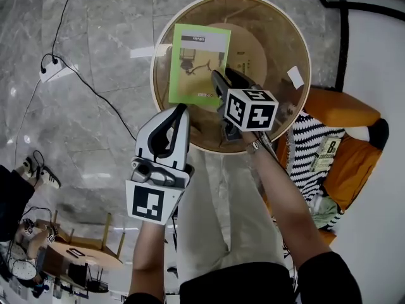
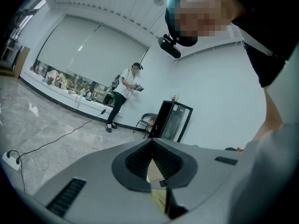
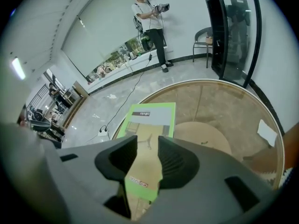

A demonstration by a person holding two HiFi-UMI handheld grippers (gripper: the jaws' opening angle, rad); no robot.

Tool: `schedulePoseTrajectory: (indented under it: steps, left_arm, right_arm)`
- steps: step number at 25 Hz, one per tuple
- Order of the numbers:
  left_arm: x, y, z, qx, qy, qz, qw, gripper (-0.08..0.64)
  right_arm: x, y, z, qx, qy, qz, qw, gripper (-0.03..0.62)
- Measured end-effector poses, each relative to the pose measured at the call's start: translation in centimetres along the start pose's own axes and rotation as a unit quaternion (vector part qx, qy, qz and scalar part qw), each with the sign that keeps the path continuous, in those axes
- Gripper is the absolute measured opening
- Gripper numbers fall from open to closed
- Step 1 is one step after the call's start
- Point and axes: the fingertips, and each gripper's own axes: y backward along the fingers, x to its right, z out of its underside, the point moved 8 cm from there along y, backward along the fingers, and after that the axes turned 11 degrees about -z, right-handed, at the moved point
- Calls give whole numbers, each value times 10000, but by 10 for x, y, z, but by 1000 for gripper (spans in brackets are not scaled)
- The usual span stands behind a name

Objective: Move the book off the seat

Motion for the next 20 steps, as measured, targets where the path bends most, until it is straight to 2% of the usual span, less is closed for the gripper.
schedulePoseTrajectory:
  steps: [3, 4, 9, 20]
  left_arm:
    - [9, 7, -5, 38, -18, -77, 10000, 11]
    - [12, 10, -7, 71, -11, -100, 9999, 11]
    - [33, 25, -21, 353, -4, -137, 9993, 11]
    - [93, 71, -28, 467, -53, -542, 9974, 11]
  right_arm:
    - [-5, 12, -1, -8, 159, 43, 9999, 63]
    - [-8, 16, -1, -10, 191, 12, 9998, 44]
    - [-22, 38, 4, -89, 377, -242, 9990, 15]
    - [-52, 124, 29, 220, 791, -985, 9917, 14]
